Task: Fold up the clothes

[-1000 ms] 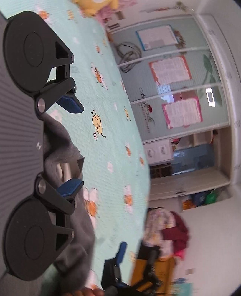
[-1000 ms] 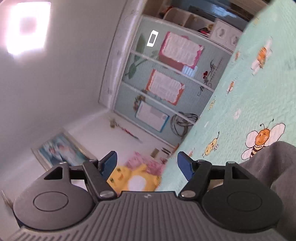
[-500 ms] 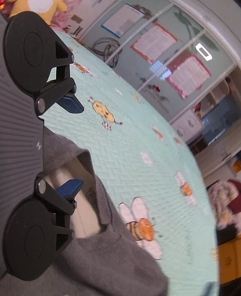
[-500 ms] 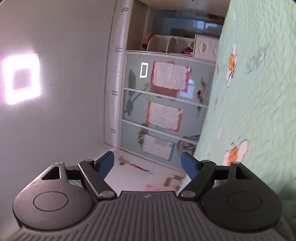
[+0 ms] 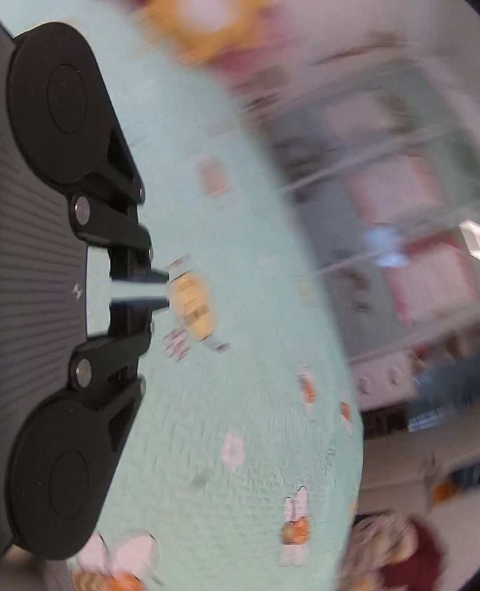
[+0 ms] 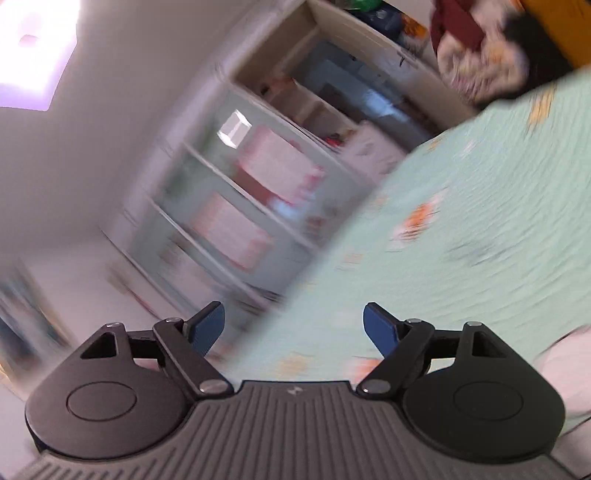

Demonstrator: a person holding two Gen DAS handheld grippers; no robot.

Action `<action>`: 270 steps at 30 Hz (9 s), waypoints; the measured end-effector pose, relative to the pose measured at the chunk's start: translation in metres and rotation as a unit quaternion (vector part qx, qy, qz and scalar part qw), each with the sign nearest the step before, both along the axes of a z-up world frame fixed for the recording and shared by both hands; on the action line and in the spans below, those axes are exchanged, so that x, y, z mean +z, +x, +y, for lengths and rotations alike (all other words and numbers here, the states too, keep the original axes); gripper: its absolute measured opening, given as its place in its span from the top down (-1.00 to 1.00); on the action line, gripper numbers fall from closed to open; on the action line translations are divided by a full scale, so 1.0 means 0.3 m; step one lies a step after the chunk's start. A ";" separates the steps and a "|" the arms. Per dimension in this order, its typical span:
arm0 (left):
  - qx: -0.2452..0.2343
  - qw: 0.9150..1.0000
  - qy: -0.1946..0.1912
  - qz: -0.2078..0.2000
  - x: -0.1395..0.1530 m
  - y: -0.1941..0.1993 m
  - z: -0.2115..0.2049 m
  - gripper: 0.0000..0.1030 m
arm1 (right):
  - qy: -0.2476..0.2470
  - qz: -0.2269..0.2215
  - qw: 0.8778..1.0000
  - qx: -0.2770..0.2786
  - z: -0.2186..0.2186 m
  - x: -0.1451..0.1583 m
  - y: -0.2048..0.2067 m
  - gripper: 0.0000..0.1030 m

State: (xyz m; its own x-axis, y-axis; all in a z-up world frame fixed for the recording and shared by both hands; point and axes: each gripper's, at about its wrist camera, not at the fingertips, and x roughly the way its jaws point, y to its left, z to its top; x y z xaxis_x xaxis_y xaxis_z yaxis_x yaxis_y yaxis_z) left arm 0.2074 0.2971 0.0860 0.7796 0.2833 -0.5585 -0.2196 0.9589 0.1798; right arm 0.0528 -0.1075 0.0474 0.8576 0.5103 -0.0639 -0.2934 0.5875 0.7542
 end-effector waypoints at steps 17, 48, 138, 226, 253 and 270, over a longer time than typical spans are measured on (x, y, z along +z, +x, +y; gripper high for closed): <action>-0.238 0.934 -0.230 0.137 -0.136 -0.127 -0.310 0.91 | -0.191 0.059 0.979 -0.033 0.027 0.034 -0.013 -0.59; -0.153 0.985 -0.075 0.039 -0.083 -0.170 -0.073 -0.39 | -0.383 0.108 0.916 0.043 0.188 -0.124 0.102 -0.52; -0.247 0.965 0.088 0.022 -0.109 -0.535 -0.273 -0.58 | -0.191 0.098 0.970 0.111 0.104 0.019 0.008 -0.64; -0.190 0.981 -0.002 0.030 -0.036 -0.347 -0.138 -0.53 | -0.220 0.108 0.957 0.156 0.219 -0.125 0.048 -0.64; -0.229 0.972 -0.049 -0.011 -0.052 0.149 -0.331 0.86 | -0.208 0.118 0.962 0.136 0.215 -0.158 0.062 -0.64; -0.128 0.989 -0.058 -0.044 0.057 -0.575 0.019 -0.42 | -0.213 0.120 0.964 0.105 0.204 -0.161 0.078 -0.64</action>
State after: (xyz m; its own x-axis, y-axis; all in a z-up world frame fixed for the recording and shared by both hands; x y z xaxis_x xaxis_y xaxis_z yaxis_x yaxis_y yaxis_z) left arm 0.0348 0.3028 0.1030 0.8648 0.0092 -0.5021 0.0225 0.9981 0.0570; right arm 0.0763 -0.0464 -0.0008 0.6733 0.5546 -0.4890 -0.2869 0.8055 0.5185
